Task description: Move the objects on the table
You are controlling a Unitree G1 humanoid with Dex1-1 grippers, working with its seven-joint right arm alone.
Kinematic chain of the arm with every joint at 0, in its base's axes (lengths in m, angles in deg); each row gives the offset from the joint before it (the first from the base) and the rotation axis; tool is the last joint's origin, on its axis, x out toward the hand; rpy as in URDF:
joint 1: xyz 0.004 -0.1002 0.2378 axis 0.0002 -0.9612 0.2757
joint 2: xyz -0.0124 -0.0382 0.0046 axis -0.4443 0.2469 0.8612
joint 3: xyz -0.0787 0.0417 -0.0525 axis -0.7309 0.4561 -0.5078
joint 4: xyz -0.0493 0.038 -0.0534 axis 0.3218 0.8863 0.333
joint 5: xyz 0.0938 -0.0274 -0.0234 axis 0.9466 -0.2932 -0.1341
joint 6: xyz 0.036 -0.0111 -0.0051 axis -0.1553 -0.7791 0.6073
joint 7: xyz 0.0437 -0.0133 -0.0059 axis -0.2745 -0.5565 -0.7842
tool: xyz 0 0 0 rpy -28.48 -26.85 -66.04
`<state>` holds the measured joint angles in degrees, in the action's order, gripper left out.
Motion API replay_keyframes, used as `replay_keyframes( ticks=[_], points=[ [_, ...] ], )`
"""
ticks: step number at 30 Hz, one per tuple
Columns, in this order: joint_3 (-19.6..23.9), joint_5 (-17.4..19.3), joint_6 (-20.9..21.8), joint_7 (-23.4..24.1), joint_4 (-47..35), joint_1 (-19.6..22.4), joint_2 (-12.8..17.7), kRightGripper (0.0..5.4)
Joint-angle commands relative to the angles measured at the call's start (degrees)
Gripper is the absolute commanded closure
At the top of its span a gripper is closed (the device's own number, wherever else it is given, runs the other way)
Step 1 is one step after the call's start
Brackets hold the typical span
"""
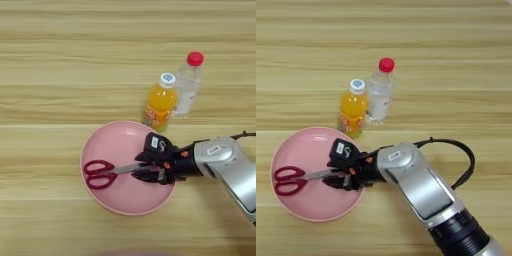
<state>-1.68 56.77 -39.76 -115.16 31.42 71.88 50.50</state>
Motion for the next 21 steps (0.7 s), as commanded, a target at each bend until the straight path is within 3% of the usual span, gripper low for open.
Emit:
replay_keyframes(
  ticks=[1,6,21],
  points=[
    [0.4,-0.4,0.6,1.6,-0.6,0.7,2.1,3.92],
    [0.5,0.0,0.3,1.8,-1.3,0.5,2.2,4.7],
    [3.1,1.7,-0.6,4.0,-5.1,0.0,1.1,4.72]
  ],
)
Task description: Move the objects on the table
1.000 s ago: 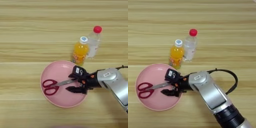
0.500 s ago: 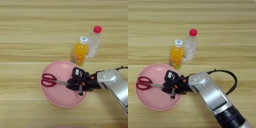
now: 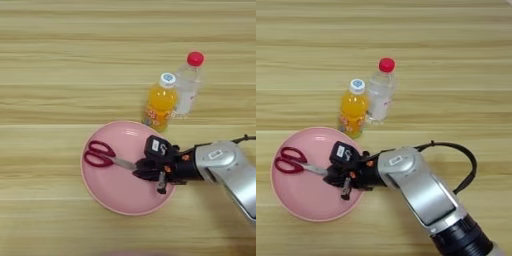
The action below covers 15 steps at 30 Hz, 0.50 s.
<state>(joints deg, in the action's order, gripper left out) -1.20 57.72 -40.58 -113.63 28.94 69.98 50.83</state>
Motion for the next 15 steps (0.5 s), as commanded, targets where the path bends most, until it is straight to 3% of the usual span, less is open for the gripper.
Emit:
replay_keyframes(
  ticks=[1,15],
  points=[
    [2.7,0.9,0.2,2.7,-3.0,1.9,0.7,4.72],
    [4.9,4.6,-2.4,4.9,-7.4,2.1,-0.6,4.73]
  ],
)
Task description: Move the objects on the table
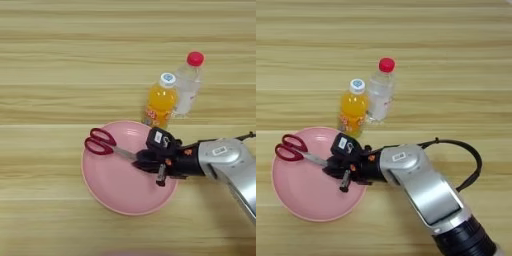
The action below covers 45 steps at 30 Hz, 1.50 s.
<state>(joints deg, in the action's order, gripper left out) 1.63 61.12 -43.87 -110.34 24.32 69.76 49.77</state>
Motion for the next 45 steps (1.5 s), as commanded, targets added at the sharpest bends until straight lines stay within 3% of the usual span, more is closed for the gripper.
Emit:
replay_keyframes(
  ticks=[1,24,31,45],
  points=[
    [2.2,1.4,0.8,1.6,-3.1,2.3,0.6,4.73],
    [10.6,7.9,-4.3,4.0,-12.5,1.8,3.1,4.73],
    [16.4,10.5,-5.7,4.1,-17.4,-2.2,5.9,4.73],
    [26.2,13.5,-4.4,3.7,-22.8,-12.1,9.6,4.73]
  ],
)
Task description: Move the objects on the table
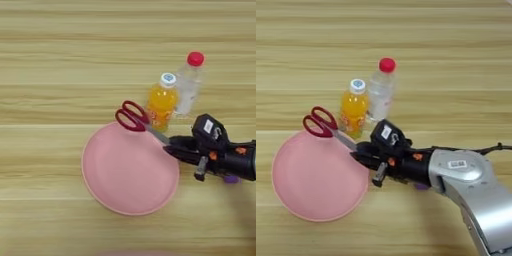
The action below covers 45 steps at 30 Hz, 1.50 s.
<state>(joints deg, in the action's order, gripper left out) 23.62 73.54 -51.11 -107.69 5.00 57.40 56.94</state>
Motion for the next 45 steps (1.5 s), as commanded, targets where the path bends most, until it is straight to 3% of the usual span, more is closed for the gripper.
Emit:
replay_keyframes(
  ticks=[1,13,32,45],
  points=[
    [5.1,1.3,2.9,1.0,-3.6,-0.6,2.8,4.73],
    [13.3,1.9,5.6,0.9,0.0,-7.0,4.1,4.73],
    [18.5,-0.9,11.7,1.5,10.4,-9.6,5.0,4.73],
    [15.1,-6.8,14.9,7.4,25.5,-2.1,4.3,4.73]
  ],
)
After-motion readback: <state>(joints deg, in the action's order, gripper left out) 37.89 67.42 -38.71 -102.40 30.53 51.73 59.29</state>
